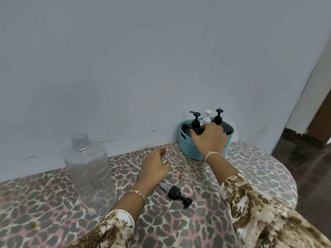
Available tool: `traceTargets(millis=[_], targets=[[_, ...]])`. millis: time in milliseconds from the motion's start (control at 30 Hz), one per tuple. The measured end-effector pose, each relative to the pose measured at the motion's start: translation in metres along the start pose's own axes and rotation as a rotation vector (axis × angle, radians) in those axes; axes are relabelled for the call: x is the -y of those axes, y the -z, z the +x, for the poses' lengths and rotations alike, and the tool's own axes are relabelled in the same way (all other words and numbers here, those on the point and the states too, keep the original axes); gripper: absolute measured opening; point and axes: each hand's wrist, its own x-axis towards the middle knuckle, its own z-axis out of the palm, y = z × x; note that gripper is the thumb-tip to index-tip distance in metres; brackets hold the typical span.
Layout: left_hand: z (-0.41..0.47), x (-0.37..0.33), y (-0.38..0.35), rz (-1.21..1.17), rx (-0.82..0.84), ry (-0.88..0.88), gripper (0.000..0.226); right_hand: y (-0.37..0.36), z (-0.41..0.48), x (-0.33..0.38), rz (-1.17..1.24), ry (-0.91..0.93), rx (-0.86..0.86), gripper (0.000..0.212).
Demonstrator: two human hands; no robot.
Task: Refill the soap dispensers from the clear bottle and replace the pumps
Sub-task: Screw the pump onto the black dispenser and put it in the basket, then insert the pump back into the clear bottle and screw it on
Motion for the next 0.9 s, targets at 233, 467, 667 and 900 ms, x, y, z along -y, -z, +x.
traceTargets(millis=[233,467,667,900], targets=[[-0.015,-0.003,0.008,0.039,0.002,-0.032,0.048,0.004,-0.019,0.000,-0.086,0.033,0.044,0.044],[-0.055,-0.008,0.025,0.157,0.190,-0.181,0.053,0.026,-0.074,0.003,0.338,-0.100,0.139,0.042],[-0.081,-0.012,0.029,0.332,0.289,-0.288,0.054,0.040,-0.140,-0.001,0.696,-0.230,0.164,0.028],[-0.093,-0.020,0.019,0.483,0.219,-0.345,0.038,0.043,-0.174,-0.005,0.813,-0.274,0.368,0.023]])
